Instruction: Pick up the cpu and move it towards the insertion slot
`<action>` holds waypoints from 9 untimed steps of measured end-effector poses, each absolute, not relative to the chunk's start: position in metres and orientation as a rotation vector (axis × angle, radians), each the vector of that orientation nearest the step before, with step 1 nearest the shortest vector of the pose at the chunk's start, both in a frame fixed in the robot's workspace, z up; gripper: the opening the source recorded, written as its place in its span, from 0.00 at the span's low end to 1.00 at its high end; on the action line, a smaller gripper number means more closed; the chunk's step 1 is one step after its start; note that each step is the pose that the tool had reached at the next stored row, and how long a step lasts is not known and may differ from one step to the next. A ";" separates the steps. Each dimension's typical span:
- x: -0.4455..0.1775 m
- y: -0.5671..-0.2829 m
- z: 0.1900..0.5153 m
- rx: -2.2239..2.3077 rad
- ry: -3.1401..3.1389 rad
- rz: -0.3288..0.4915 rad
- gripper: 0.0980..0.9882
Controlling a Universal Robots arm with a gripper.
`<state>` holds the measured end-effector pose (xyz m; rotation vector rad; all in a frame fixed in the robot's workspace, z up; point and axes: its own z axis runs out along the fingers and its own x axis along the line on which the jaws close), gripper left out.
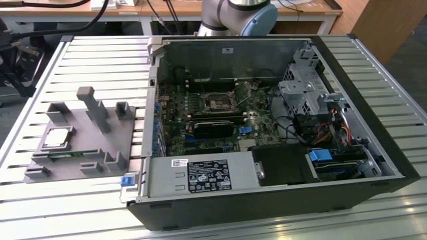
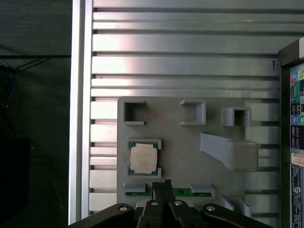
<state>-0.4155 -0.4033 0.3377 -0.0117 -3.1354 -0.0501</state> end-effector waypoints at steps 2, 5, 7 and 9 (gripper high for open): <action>-0.416 -0.403 0.337 -0.012 -3.135 -0.047 0.01; -0.416 -0.403 0.337 -0.013 -3.135 -0.046 0.01; -0.416 -0.403 0.336 -0.024 -3.136 -0.044 0.01; -0.416 -0.403 0.336 -0.043 -3.136 -0.042 0.01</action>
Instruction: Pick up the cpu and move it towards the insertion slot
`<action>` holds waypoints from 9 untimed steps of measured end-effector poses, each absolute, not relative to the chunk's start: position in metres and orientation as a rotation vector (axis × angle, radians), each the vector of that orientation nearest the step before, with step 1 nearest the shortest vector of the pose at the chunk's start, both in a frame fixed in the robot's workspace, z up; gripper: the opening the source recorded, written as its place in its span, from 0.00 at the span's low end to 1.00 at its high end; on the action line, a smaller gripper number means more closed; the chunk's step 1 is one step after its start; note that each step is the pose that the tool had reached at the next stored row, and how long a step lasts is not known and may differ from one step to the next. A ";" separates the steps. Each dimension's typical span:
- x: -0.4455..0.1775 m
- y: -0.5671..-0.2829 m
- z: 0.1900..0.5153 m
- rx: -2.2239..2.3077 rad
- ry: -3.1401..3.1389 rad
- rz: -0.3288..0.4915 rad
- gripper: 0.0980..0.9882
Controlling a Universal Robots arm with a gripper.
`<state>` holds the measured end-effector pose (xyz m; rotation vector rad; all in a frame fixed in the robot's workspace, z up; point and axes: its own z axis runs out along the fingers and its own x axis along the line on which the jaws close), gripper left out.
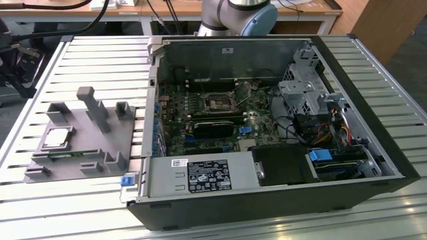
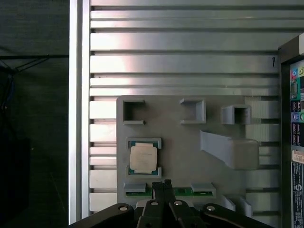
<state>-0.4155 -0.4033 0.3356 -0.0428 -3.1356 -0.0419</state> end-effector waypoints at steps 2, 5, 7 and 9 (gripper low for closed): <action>-0.416 -0.403 0.335 -0.048 -3.136 -0.042 0.01; -0.416 -0.403 0.334 -0.048 -3.135 -0.042 0.01; -0.417 -0.403 0.333 -0.048 -3.136 -0.042 0.01; -0.419 -0.403 0.333 -0.048 -3.136 -0.042 0.01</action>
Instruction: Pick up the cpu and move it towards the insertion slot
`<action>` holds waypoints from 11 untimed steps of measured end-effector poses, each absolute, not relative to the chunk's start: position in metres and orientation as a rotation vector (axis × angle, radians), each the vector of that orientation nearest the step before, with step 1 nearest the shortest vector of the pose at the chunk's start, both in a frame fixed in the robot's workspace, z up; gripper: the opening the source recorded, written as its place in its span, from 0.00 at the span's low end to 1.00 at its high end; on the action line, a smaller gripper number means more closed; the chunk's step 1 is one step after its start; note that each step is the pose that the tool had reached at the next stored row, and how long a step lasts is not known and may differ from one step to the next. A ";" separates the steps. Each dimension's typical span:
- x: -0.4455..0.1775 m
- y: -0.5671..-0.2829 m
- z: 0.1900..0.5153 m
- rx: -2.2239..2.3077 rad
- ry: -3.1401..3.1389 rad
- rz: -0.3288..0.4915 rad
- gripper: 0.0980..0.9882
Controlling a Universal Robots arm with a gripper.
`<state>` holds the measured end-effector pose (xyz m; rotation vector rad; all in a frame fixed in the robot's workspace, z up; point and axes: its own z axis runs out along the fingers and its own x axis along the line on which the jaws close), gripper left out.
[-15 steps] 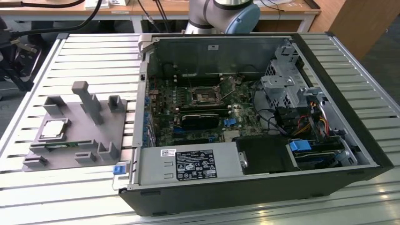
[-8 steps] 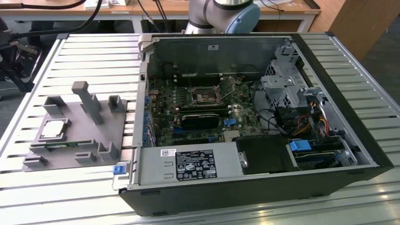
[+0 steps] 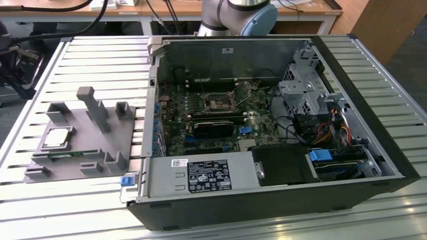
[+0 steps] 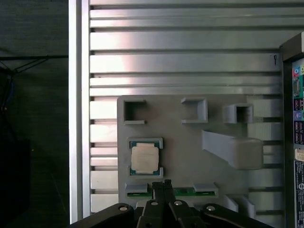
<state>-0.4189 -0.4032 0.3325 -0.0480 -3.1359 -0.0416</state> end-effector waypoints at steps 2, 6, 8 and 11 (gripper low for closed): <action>-0.420 -0.403 0.332 -0.048 -3.136 -0.042 0.01; -0.423 -0.403 0.331 -0.048 -3.136 -0.042 0.01; -0.423 -0.403 0.330 -0.048 -3.136 -0.042 0.01; -0.424 -0.403 0.329 -0.048 -3.136 -0.042 0.01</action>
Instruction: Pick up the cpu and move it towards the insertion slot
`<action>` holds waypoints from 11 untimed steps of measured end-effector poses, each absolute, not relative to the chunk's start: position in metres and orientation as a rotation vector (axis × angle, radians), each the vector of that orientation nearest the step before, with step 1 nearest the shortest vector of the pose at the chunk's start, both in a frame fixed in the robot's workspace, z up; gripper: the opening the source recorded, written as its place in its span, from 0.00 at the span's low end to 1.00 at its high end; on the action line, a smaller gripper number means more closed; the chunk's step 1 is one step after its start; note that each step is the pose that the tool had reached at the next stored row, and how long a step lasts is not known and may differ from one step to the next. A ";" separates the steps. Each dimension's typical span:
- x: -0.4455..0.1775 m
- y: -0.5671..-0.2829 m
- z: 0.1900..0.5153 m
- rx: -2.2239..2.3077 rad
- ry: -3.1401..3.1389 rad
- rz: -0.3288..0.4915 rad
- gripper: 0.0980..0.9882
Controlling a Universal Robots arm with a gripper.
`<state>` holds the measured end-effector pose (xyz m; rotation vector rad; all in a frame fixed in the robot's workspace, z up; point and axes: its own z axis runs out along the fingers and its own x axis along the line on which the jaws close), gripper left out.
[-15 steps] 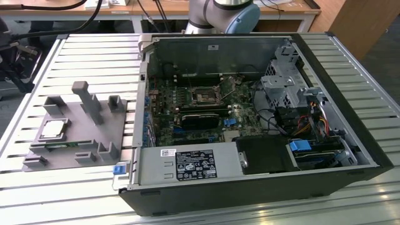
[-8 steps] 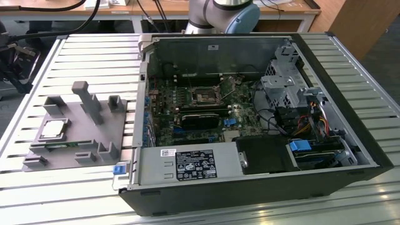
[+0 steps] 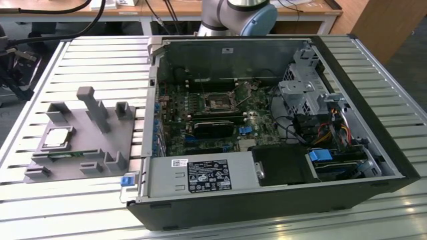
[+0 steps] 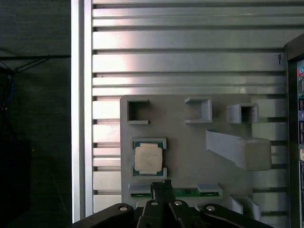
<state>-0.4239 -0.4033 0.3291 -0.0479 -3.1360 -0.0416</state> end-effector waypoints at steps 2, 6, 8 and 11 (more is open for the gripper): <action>-0.424 -0.403 0.328 -0.048 -3.136 -0.042 0.01; -0.424 -0.403 0.326 -0.048 -3.136 -0.040 0.08; -0.424 -0.403 0.325 -0.048 -3.136 -0.039 0.15; -0.424 -0.403 0.324 -0.048 -3.136 -0.038 0.28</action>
